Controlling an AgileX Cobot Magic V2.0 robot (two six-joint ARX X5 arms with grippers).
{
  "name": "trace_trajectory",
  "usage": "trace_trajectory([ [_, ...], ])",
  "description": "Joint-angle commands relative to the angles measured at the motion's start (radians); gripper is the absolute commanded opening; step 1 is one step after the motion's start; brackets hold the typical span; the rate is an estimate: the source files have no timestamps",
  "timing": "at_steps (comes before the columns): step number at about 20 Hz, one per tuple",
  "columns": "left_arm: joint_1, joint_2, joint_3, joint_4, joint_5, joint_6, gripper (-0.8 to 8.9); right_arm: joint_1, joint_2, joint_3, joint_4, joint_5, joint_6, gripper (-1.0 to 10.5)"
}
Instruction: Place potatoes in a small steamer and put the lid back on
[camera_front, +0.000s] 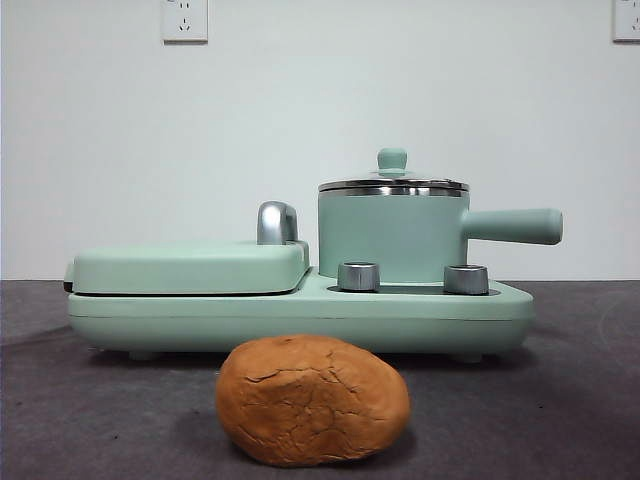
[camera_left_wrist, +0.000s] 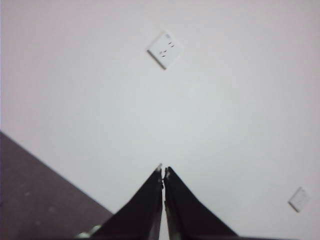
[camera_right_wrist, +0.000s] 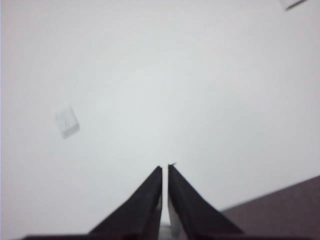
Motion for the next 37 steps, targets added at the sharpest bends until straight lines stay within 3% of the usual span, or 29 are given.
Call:
trace_trajectory([
  [1, -0.002, 0.013, 0.098, -0.068, 0.002, -0.009, 0.08, 0.001, 0.001, 0.085, -0.075, -0.016, 0.130, 0.2],
  [4, -0.002, 0.058, 0.233, -0.248, 0.042, 0.053, 0.08, 0.000, 0.023, 0.195, -0.229, -0.104, 0.138, 0.2],
  [7, -0.002, 0.143, 0.373, -0.410, 0.143, 0.195, 0.08, 0.000, 0.071, 0.304, -0.385, -0.214, 0.105, 0.2],
  [12, -0.010, 0.322, 0.557, -0.600, 0.383, 0.407, 0.08, 0.001, 0.179, 0.436, -0.542, -0.392, -0.075, 0.2],
  [17, -0.048, 0.456, 0.645, -0.704, 0.552, 0.608, 0.08, 0.008, 0.274, 0.510, -0.648, -0.481, -0.284, 0.2],
  [22, -0.124, 0.544, 0.679, -0.784, 0.590, 0.832, 0.07, 0.068, 0.335, 0.566, -0.819, -0.460, -0.539, 0.2],
  [27, -0.206, 0.600, 0.684, -0.859, 0.539, 1.051, 0.07, 0.166, 0.379, 0.620, -1.020, -0.299, -0.819, 0.2],
  [29, -0.234, 0.615, 0.684, -0.879, 0.506, 1.099, 0.13, 0.206, 0.390, 0.631, -1.065, -0.235, -0.888, 0.2],
  [33, -0.264, 0.628, 0.684, -0.877, 0.501, 1.101, 1.82, 0.269, 0.406, 0.632, -1.092, -0.179, -0.916, 0.3],
  [37, -0.266, 0.628, 0.684, -0.854, 0.502, 1.071, 2.85, 0.293, 0.414, 0.632, -1.092, -0.173, -0.909, 2.9],
])
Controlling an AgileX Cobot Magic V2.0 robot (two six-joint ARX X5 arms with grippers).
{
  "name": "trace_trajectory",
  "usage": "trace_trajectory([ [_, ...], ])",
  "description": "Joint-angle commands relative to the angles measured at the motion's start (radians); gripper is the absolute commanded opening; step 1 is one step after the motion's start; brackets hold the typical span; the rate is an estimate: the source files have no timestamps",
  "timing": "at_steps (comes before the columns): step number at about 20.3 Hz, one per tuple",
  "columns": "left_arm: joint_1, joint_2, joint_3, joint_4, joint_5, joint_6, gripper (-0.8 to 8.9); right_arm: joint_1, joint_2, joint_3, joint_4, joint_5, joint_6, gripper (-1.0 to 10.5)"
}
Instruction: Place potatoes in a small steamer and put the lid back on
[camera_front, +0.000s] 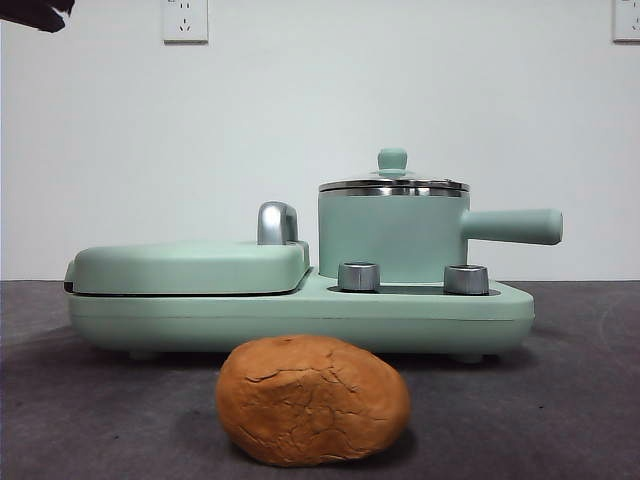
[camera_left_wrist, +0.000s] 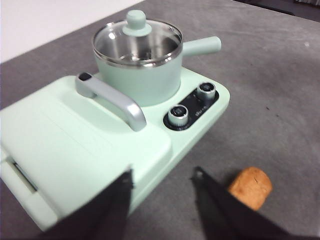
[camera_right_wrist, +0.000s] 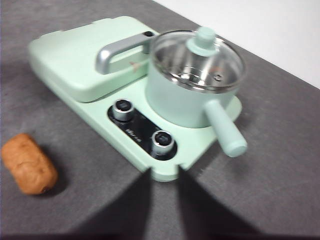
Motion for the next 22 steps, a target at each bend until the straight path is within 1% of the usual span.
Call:
trace_trajectory([
  [1, -0.003, 0.004, 0.021, 0.027, -0.001, -0.010, 2.85, 0.008, 0.008, 0.016, 0.007, 0.021, -0.002, 3.4],
  [5, -0.003, 0.004, 0.021, 0.030, -0.001, -0.035, 2.80, 0.008, 0.008, 0.016, 0.011, 0.051, 0.032, 3.4],
  [8, -0.003, 0.005, 0.021, 0.033, -0.001, -0.058, 2.79, 0.008, 0.009, 0.016, 0.012, 0.053, 0.062, 3.4],
  [12, -0.003, 0.005, 0.021, 0.040, -0.012, -0.118, 2.79, 0.009, 0.043, 0.016, 0.046, 0.053, 0.131, 3.4],
  [17, -0.003, 0.008, 0.021, 0.040, -0.058, -0.157, 2.79, 0.009, 0.142, 0.016, 0.150, 0.048, 0.200, 3.4],
  [22, -0.003, 0.019, 0.021, 0.041, -0.064, -0.167, 2.79, 0.011, 0.306, 0.016, 0.278, 0.022, 0.246, 3.4],
])
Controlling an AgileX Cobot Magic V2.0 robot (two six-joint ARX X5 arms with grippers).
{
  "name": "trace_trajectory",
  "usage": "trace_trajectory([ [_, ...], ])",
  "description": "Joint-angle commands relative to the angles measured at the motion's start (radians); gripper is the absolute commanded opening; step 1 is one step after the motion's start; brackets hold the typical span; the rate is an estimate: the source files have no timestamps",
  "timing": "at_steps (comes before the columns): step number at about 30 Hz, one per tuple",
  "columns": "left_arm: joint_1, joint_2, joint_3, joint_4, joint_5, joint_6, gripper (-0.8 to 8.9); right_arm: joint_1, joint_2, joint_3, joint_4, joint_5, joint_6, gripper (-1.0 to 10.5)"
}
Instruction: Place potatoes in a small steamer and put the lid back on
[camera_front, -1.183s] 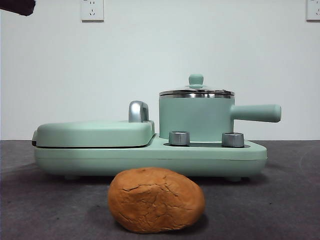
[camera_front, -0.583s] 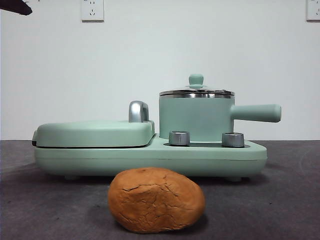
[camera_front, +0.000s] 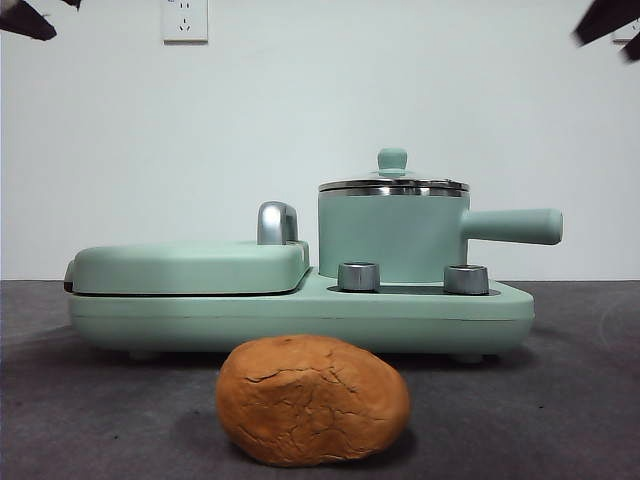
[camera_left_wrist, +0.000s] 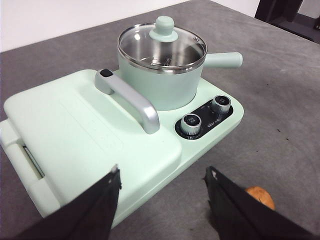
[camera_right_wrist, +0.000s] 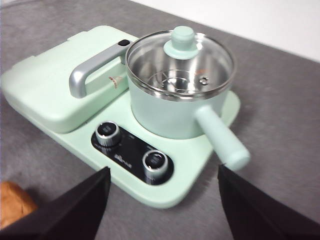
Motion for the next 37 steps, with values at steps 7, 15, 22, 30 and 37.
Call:
trace_trajectory([
  [7, -0.004, 0.024, 0.020, 0.015, -0.005, -0.013, 2.79, 0.024, 0.293, 0.016, 0.273, -0.005, 0.043, 3.3],
  [15, -0.004, 0.044, 0.020, 0.054, -0.008, -0.018, 2.76, 0.024, 0.506, 0.085, 0.402, -0.002, 0.046, 3.3],
  [22, -0.045, 0.258, 0.021, 0.451, -0.042, -0.096, 2.78, 0.025, 0.513, 0.158, 0.340, -0.033, 0.048, 3.3],
  [30, -0.143, 0.703, 0.171, 0.718, -0.057, -0.086, 2.78, 0.025, 0.424, 0.165, 0.280, -0.056, 0.071, 3.3],
  [37, -0.226, 1.000, 0.433, 0.713, -0.057, -0.005, 2.78, 0.025, 0.371, 0.165, 0.246, -0.055, 0.072, 3.3],
])
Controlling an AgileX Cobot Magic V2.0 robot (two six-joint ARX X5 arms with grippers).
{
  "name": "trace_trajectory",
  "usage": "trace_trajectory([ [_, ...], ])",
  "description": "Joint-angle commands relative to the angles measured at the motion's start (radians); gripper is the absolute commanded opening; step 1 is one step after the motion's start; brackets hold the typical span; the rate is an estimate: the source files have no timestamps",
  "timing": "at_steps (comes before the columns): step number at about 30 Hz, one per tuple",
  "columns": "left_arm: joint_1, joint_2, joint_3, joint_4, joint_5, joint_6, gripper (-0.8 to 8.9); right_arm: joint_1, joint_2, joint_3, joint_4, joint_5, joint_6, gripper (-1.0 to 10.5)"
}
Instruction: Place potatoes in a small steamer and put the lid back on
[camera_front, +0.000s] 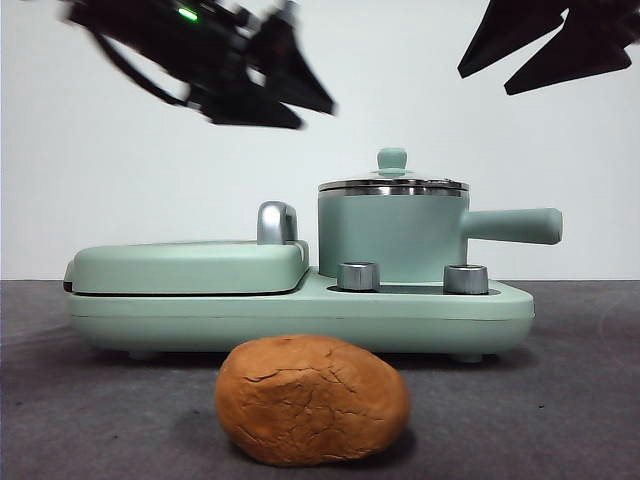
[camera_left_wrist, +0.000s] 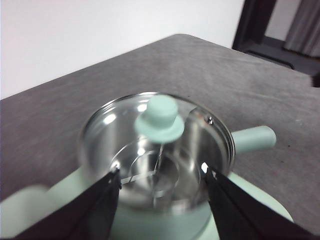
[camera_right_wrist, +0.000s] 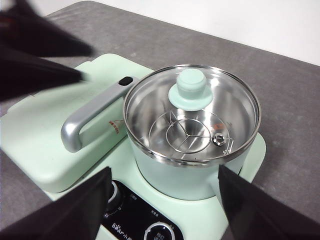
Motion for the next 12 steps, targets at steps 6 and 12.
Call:
trace_trajectory([
  [6, -0.060, 0.231, 0.270, -0.032, -0.032, 0.091, 2.79, 0.005, -0.011, 0.019, -0.016, -0.002, 0.017, 3.3],
  [12, -0.070, 0.336, 0.384, -0.048, -0.060, 0.121, 2.79, 0.005, -0.011, 0.019, -0.020, -0.002, 0.016, 3.3],
])
